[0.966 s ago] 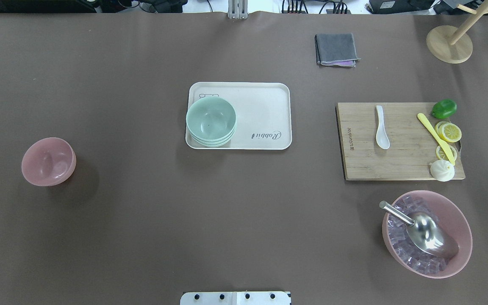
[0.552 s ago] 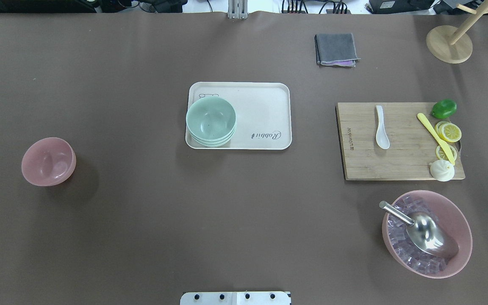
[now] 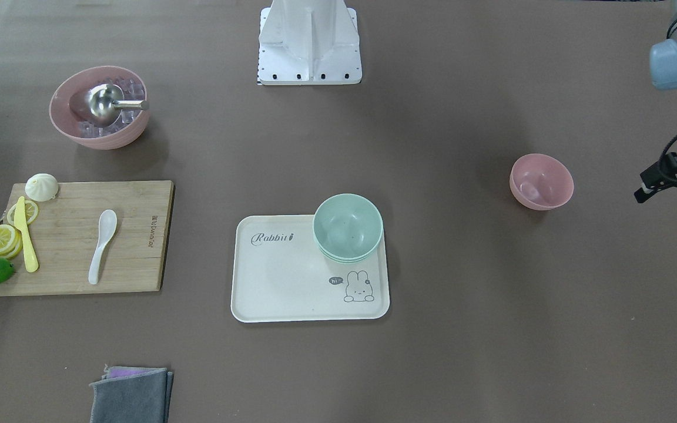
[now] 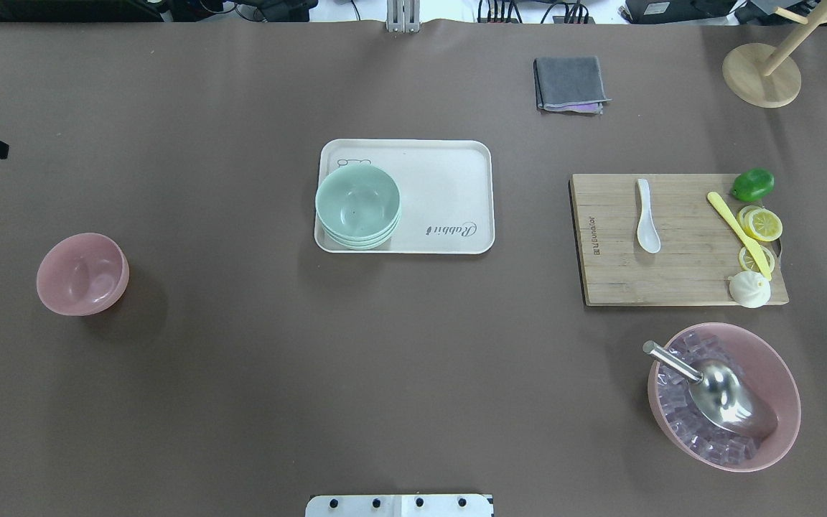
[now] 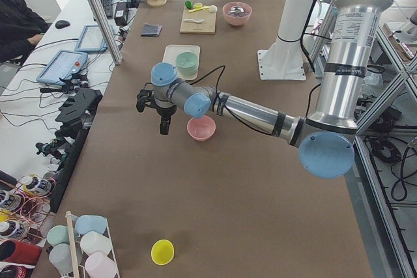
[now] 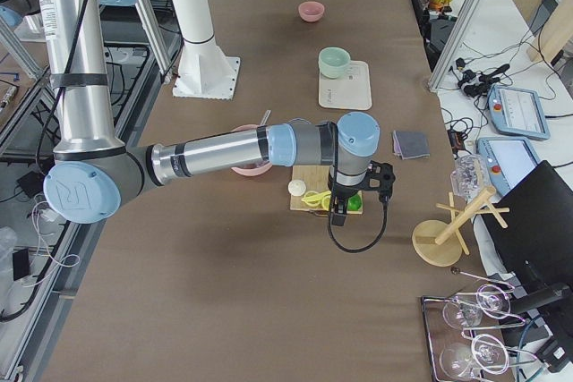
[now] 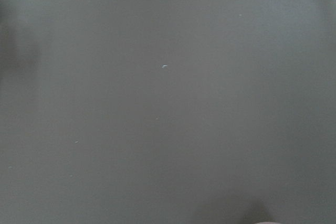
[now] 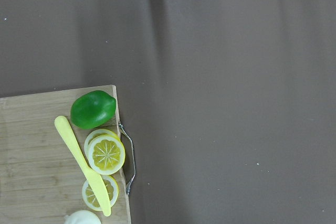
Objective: Stack pink bowl on green and place spoon
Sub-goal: 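Reach the left gripper down to the rim of the pink bowl and grasp it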
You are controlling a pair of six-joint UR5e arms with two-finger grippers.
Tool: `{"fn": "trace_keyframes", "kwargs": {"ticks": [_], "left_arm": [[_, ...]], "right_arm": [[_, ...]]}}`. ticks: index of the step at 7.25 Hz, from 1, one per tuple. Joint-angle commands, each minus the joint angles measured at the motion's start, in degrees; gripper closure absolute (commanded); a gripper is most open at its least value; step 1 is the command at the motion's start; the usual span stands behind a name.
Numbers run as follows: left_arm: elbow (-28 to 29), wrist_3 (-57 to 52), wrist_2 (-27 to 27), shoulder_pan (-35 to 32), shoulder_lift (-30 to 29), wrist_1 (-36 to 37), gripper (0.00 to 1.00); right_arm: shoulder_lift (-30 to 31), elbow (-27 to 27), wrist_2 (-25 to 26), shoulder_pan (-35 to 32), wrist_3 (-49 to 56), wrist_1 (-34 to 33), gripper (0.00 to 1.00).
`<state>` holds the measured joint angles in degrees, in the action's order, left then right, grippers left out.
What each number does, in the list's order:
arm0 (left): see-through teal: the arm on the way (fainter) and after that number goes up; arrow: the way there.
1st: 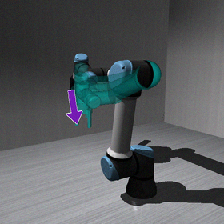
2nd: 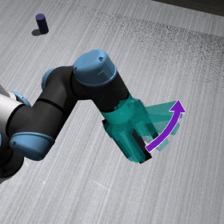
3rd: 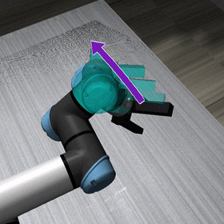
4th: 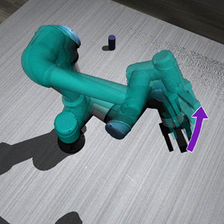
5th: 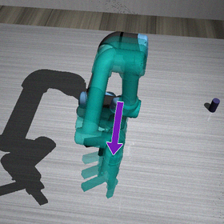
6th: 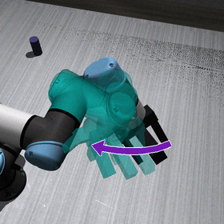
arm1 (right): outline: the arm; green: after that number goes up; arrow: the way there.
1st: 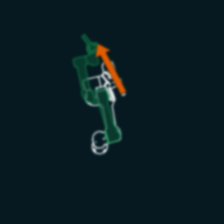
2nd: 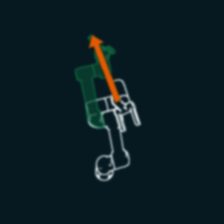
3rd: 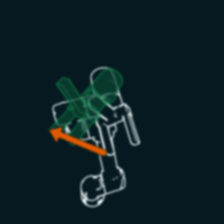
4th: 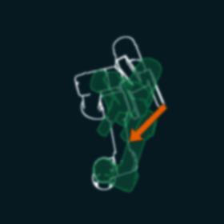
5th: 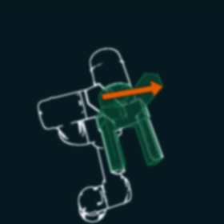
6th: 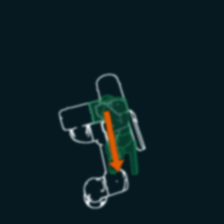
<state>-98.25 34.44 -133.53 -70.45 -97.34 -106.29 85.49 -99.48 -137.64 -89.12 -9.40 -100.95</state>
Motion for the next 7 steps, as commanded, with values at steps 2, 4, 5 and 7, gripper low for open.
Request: {"fn": "trace_keyframes", "kwargs": {"ticks": [2, 4, 5, 7], "left_arm": [[0.95, 13.94, 5.98, 12.67, 7.22, -14.86, 0.03], [3.75, 14.34, 8.46, 15.43, 10.67, -22.27, 0.03], [4.72, 14.42, 8.46, 15.61, 10.33, -22.47, 0.12], [4.47, 14.60, 7.23, 15.78, 9.80, -22.29, 0.65]], "right_arm": [[0.12, -0.19, -0.44, 0.00, 0.00, 0.40, 0.00], [0.47, -0.19, -1.58, 0.00, 0.00, 0.49, 0.00], [0.47, -0.28, -1.58, 0.00, 0.00, 0.49, 0.00], [0.29, -0.28, -1.67, 0.00, 0.00, 0.49, 0.00]]}}
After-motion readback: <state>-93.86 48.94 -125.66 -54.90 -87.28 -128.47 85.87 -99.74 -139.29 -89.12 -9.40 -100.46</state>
